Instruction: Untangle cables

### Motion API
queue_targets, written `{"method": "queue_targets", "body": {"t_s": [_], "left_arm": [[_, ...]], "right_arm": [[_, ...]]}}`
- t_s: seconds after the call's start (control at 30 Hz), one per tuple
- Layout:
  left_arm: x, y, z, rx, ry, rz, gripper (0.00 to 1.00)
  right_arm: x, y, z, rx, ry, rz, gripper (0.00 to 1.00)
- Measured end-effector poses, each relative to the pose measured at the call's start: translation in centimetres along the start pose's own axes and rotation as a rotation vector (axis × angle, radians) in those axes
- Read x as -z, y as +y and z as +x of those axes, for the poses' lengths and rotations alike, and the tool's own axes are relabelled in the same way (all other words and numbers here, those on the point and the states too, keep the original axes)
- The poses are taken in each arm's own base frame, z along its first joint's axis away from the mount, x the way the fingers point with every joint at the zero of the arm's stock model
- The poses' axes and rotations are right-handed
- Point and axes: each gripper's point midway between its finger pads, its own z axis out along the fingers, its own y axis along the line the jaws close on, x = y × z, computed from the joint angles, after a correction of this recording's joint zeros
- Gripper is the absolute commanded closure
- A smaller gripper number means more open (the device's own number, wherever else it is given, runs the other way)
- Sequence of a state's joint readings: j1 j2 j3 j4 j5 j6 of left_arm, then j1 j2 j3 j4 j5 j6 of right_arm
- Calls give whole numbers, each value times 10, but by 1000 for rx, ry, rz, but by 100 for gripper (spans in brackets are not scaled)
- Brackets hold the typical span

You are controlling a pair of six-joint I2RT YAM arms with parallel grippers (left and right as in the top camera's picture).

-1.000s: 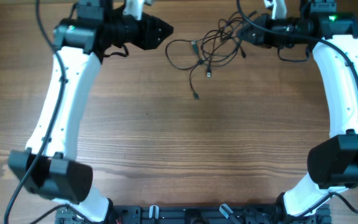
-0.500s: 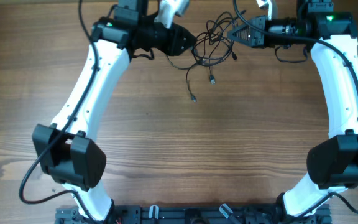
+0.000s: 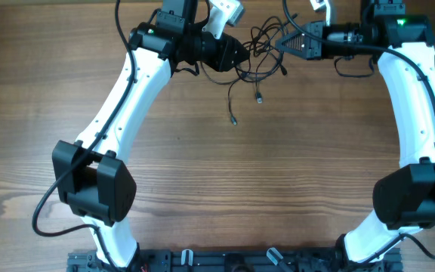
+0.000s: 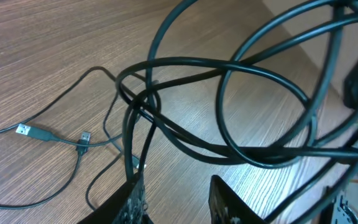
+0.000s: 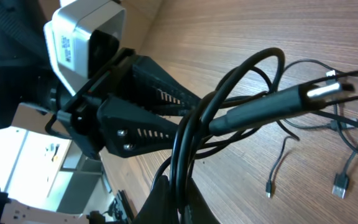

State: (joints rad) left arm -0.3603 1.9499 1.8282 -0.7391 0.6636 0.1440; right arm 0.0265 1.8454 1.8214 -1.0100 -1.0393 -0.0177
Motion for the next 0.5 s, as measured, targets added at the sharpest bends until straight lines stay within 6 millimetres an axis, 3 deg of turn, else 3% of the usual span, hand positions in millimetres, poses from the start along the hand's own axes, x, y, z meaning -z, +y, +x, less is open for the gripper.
{"method": "queue_targets", "body": {"t_s": [0.5], "left_arm": [[0, 20, 0, -8, 3, -121, 67]], "right_arm": [[0, 3, 0, 11, 0, -15, 95]]}}
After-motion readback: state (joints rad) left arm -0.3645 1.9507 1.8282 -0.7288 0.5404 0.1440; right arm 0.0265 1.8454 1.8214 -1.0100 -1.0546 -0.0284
